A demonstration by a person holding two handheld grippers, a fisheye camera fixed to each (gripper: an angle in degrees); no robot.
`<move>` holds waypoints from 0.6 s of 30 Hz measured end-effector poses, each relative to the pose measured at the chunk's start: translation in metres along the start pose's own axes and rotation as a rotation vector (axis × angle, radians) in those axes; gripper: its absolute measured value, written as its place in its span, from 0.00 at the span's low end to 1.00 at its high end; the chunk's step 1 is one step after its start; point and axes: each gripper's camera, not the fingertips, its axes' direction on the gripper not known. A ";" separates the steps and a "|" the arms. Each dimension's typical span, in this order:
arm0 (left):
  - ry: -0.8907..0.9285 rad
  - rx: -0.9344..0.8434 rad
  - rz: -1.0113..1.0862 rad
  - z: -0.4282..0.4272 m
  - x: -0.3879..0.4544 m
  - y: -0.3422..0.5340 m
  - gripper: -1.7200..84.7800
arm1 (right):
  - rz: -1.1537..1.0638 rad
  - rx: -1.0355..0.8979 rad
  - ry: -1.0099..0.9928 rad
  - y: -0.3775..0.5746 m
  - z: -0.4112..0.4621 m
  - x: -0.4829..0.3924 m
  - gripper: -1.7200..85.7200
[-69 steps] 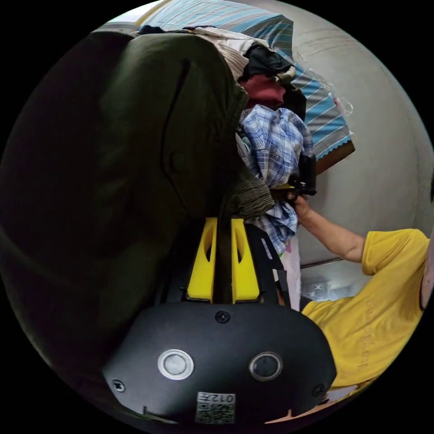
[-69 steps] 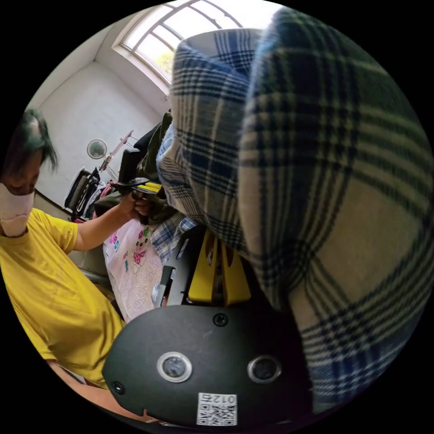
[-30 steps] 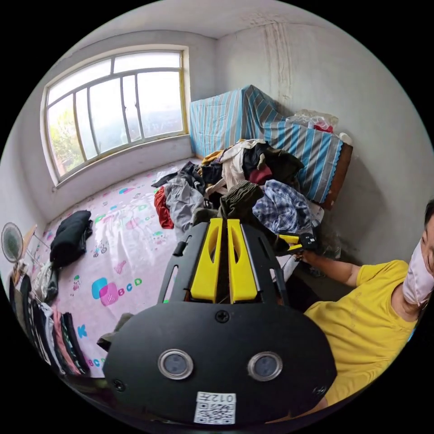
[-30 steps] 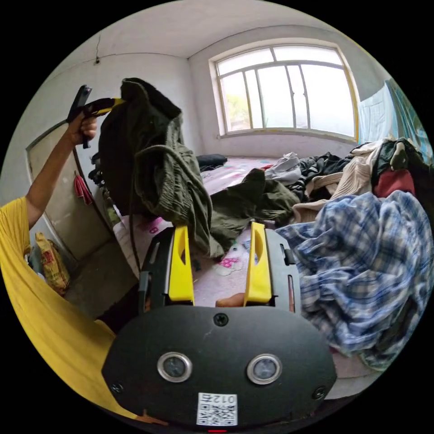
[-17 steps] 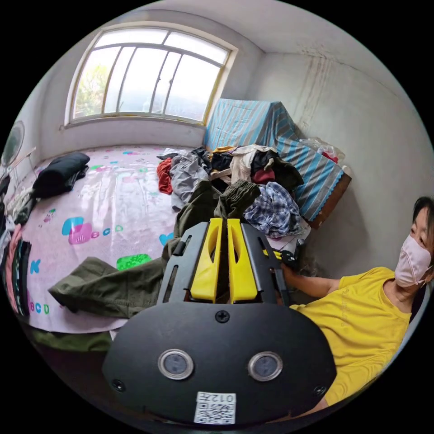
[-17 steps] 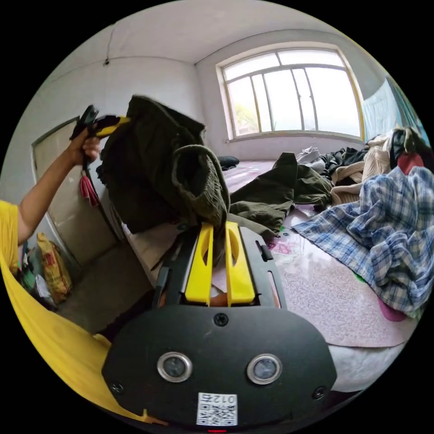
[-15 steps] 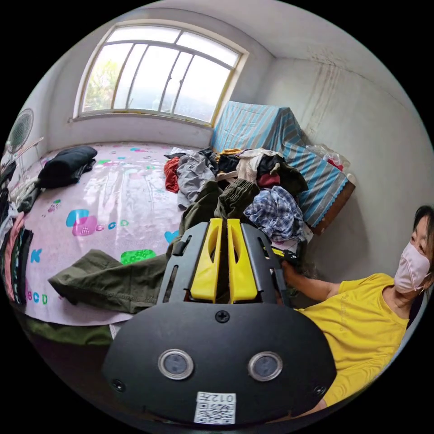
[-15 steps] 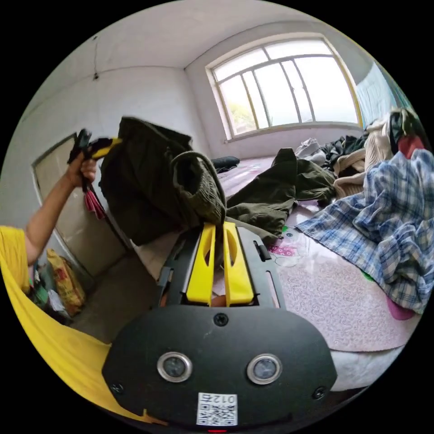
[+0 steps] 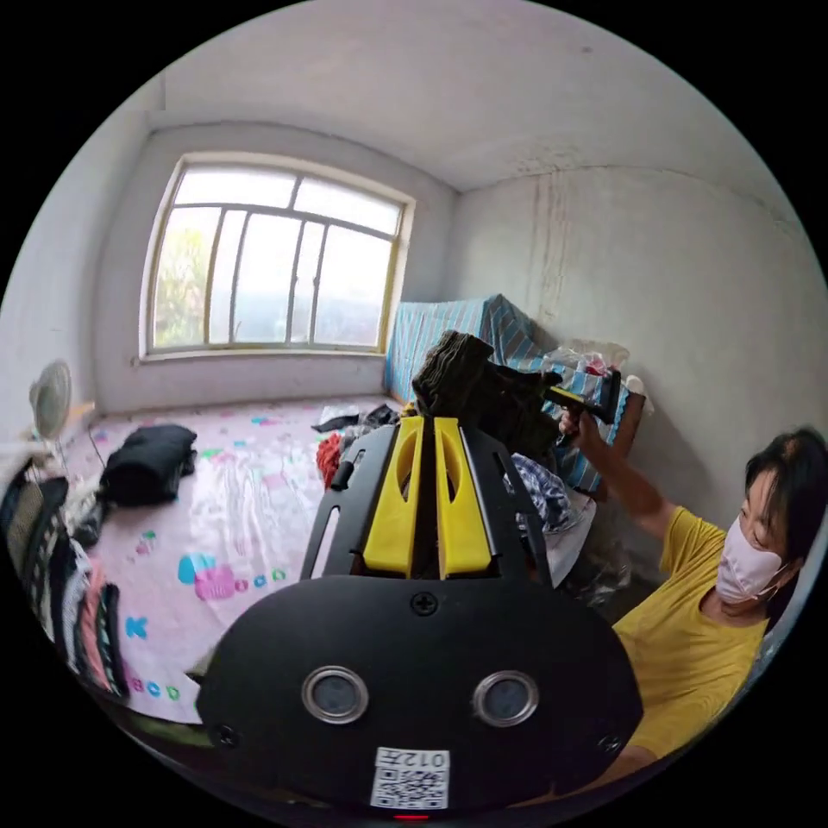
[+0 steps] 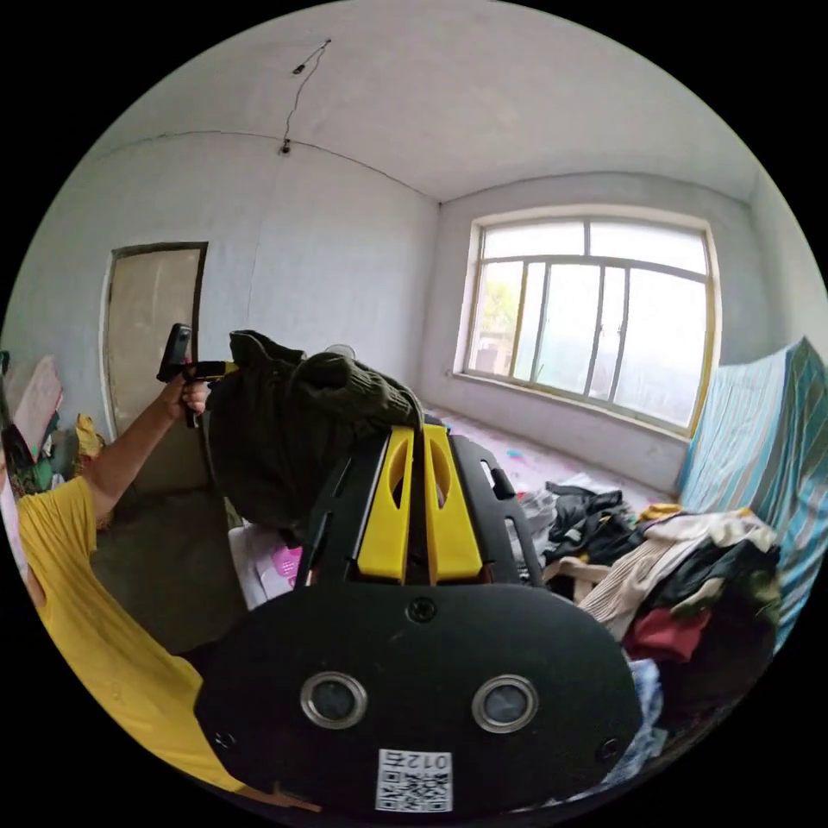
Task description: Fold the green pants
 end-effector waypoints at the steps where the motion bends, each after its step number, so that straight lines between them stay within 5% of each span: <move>1: -0.008 0.011 0.020 -0.005 0.007 -0.009 0.02 | -0.028 0.011 0.030 -0.019 -0.012 -0.005 0.04; 8: -0.038 0.047 0.103 -0.028 0.052 -0.046 0.02 | -0.076 0.033 0.040 -0.053 -0.047 -0.033 0.03; 18: 0.222 -0.083 0.118 0.022 0.060 0.093 0.02 | -0.093 -0.146 -0.250 0.077 -0.034 -0.070 0.04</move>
